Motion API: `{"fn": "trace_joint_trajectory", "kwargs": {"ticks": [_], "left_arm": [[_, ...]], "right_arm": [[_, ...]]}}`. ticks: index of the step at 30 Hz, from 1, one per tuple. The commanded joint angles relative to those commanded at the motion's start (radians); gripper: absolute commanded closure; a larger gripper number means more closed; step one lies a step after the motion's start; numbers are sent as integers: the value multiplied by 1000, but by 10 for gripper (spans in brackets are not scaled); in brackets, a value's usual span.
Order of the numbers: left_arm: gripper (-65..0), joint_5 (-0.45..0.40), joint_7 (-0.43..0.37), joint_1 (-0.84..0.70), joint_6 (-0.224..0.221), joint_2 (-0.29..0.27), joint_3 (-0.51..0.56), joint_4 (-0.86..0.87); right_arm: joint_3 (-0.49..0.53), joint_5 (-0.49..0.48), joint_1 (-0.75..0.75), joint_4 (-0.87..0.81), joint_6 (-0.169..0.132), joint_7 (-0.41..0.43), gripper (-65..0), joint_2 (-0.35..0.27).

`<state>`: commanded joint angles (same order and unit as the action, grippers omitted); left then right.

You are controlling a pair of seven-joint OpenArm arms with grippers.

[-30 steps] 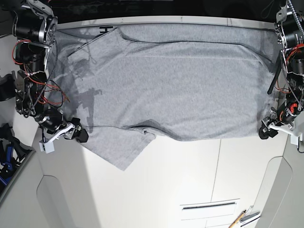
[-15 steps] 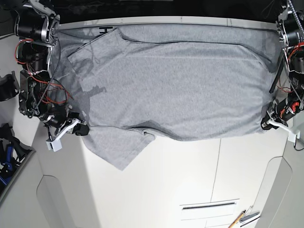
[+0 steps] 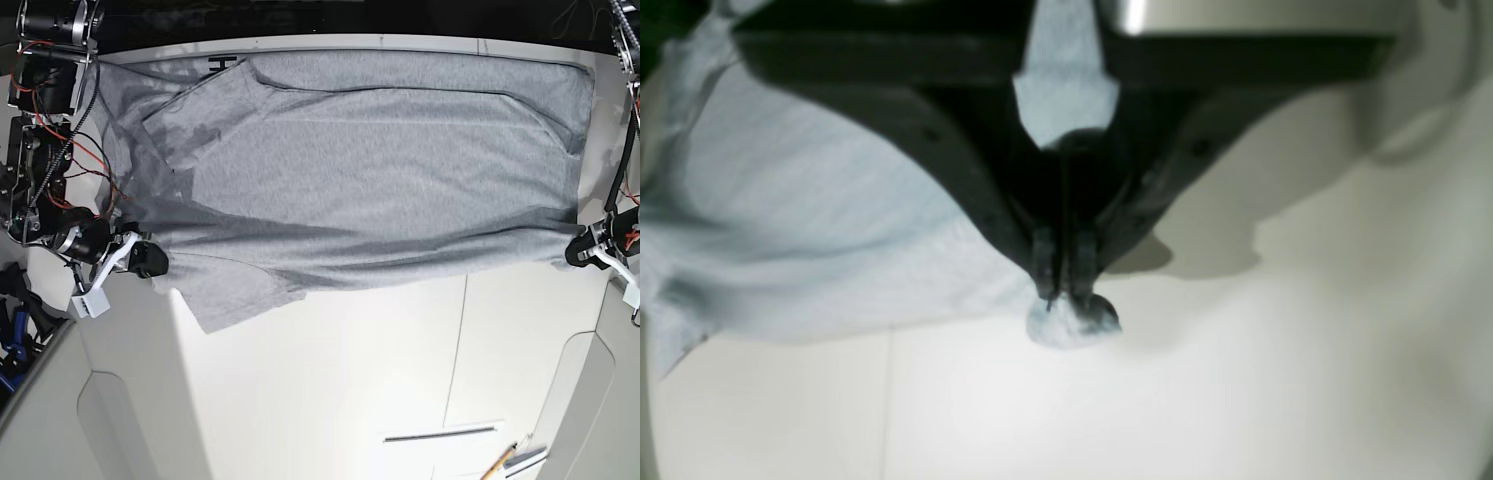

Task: Fold the T-shirt properly
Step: 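Grasp the folded edge with both grippers and fold it over again, then roll the folded edge over once more with both grippers, then release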

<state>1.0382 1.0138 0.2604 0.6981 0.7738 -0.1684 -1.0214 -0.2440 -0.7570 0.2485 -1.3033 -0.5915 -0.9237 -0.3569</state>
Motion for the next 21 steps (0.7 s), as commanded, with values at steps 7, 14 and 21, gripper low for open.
{"fn": "trace_joint_trajectory", "kwargs": {"ticks": [7, 14, 21], "left_arm": [[0, 28, 1, -174, 0, 94, 0, -216], [0, 10, 23, -288, 0, 97, 0, -240], [0, -11, -58, -335, 0, 90, 0, -240]], "right_arm": [[-34, -56, -128, -103, 0, 1, 0, -78], [-40, -45, -240, -146, 0, 0, 0, -109], [-41, 22, -278, -145, 5, 12, -123, -108]]}}
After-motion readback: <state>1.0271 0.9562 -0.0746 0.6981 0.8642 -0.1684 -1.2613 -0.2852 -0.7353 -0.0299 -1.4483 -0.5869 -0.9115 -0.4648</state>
